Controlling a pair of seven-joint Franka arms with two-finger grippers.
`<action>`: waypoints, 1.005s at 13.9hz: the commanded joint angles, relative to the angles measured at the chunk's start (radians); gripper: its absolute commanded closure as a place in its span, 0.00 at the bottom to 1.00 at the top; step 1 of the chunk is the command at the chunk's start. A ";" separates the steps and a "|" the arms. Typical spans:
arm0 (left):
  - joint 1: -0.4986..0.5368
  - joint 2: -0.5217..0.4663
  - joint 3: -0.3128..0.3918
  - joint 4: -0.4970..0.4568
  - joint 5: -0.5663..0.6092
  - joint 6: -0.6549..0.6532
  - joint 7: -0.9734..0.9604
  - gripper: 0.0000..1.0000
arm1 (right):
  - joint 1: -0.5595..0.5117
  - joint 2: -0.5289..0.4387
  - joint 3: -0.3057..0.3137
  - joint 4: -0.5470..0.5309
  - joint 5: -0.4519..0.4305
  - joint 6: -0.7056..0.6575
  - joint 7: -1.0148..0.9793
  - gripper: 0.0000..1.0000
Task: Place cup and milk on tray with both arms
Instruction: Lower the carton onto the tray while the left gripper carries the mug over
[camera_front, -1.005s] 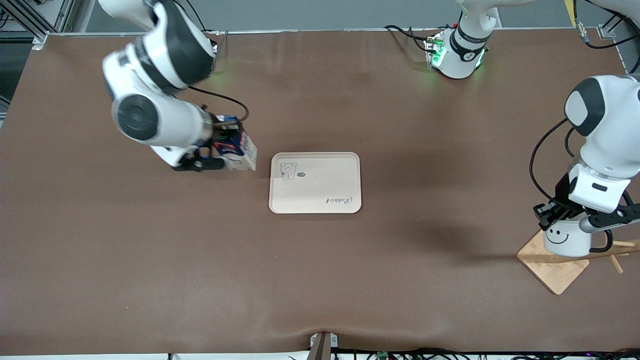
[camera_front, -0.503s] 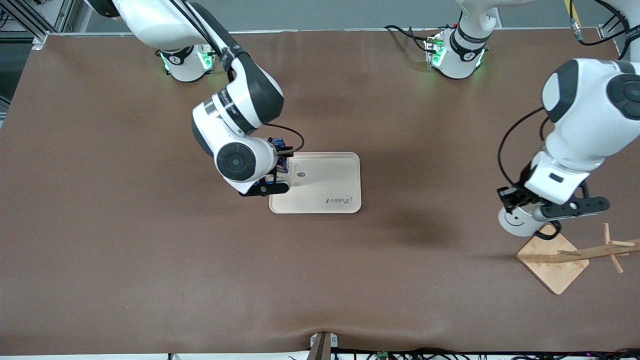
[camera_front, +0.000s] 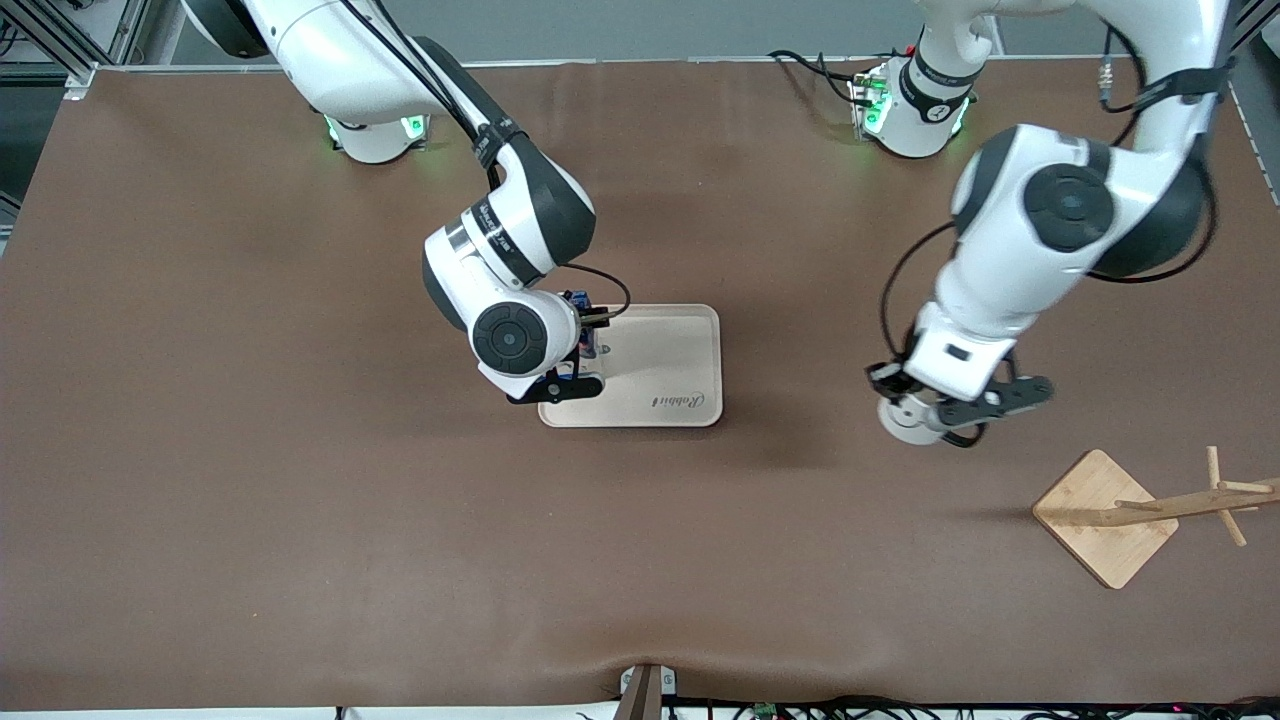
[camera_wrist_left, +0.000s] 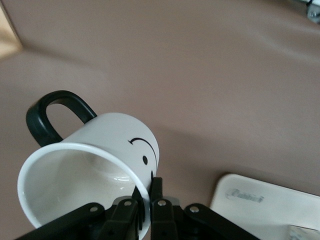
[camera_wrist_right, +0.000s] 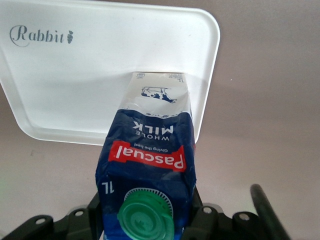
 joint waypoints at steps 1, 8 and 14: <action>-0.090 0.071 0.003 0.059 0.007 -0.023 -0.153 1.00 | 0.014 0.025 -0.013 0.028 0.017 0.007 0.018 0.00; -0.230 0.249 0.002 0.168 -0.086 -0.023 -0.324 1.00 | -0.087 -0.022 -0.006 0.155 0.084 -0.114 0.007 0.00; -0.328 0.380 0.003 0.228 -0.114 -0.020 -0.393 1.00 | -0.254 -0.160 -0.023 0.201 0.072 -0.232 -0.010 0.00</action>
